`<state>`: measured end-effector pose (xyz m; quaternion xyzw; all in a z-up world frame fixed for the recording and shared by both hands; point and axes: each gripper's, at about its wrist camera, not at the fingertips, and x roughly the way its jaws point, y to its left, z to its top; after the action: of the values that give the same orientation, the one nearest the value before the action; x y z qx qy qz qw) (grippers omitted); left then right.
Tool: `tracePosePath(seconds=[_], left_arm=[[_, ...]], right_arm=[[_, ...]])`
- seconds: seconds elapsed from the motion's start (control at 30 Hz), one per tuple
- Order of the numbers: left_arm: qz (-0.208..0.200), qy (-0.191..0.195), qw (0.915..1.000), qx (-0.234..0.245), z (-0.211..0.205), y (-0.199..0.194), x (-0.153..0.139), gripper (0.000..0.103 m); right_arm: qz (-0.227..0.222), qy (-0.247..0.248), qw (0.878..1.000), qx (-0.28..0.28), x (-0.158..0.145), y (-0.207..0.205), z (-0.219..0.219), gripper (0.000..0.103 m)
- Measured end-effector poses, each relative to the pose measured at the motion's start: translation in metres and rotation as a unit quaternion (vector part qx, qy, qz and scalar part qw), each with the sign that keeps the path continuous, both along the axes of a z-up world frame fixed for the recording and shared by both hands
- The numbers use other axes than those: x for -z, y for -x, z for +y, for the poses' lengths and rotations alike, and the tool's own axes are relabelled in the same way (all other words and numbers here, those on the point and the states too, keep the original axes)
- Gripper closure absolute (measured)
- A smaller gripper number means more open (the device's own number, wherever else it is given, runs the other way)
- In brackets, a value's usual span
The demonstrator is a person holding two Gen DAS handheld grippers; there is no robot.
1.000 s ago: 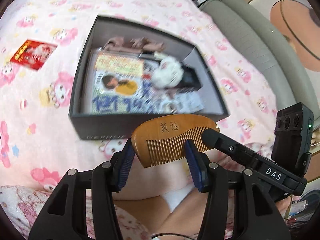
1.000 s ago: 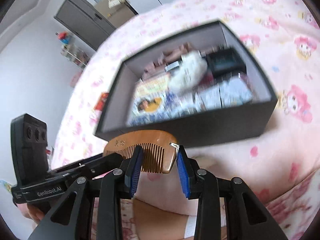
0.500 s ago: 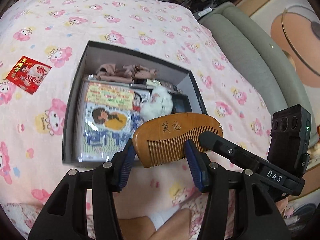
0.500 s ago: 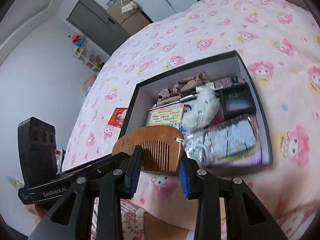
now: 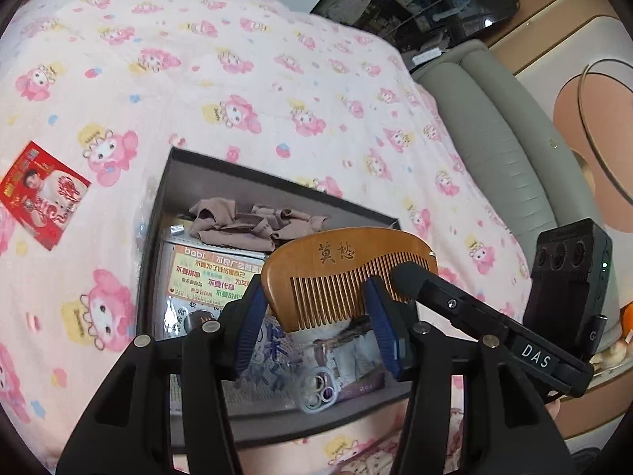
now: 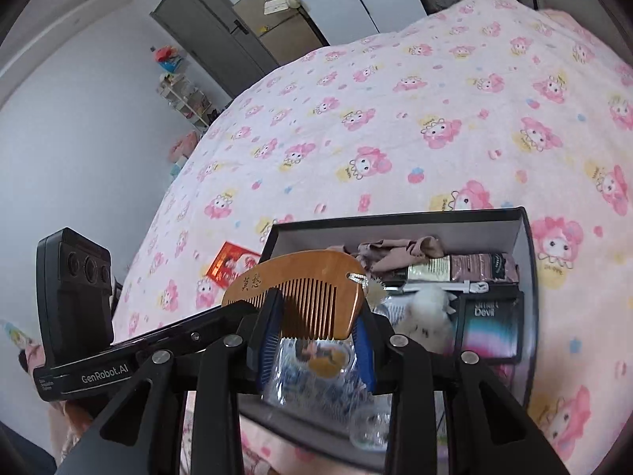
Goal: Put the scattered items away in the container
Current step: 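Carry the wooden comb with both grippers over the black box, then lower the comb into the box and open both grippers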
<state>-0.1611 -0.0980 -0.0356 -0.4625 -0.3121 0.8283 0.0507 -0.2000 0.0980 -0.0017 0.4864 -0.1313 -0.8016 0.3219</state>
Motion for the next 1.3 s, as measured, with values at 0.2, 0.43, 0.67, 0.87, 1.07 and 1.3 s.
tracePosePath(seconds=[0.2,0.43,0.67,0.87,1.07,1.3], left_arm=[[-0.039,-0.026,0.9989,0.007,0.002,0.018,0.043,0.052],[-0.063,-0.049,0.9967,0.013,0.001,0.027,0.065,0.052],[-0.087,-0.033,0.9956,0.009,0.004,0.028,0.078,0.052],[-0.103,-0.014,0.9946,0.0,0.001,0.025,0.084,0.051],[-0.114,0.014,0.9929,-0.032,-0.006,0.03,0.08,0.055],[-0.123,0.059,0.9905,-0.02,0.003,0.027,0.083,0.055]], right_arm=[[-0.064,0.021,0.998,0.003,0.046,0.018,0.011,0.072],[-0.076,0.005,0.997,0.007,0.062,0.023,0.015,0.072],[-0.105,-0.014,0.994,0.009,0.08,0.026,0.013,0.072],[-0.123,-0.028,0.992,0.001,0.091,0.025,0.008,0.072],[-0.095,-0.043,0.995,0.005,0.087,0.024,-0.001,0.072],[-0.086,-0.019,0.995,0.053,0.075,0.029,0.032,0.072]])
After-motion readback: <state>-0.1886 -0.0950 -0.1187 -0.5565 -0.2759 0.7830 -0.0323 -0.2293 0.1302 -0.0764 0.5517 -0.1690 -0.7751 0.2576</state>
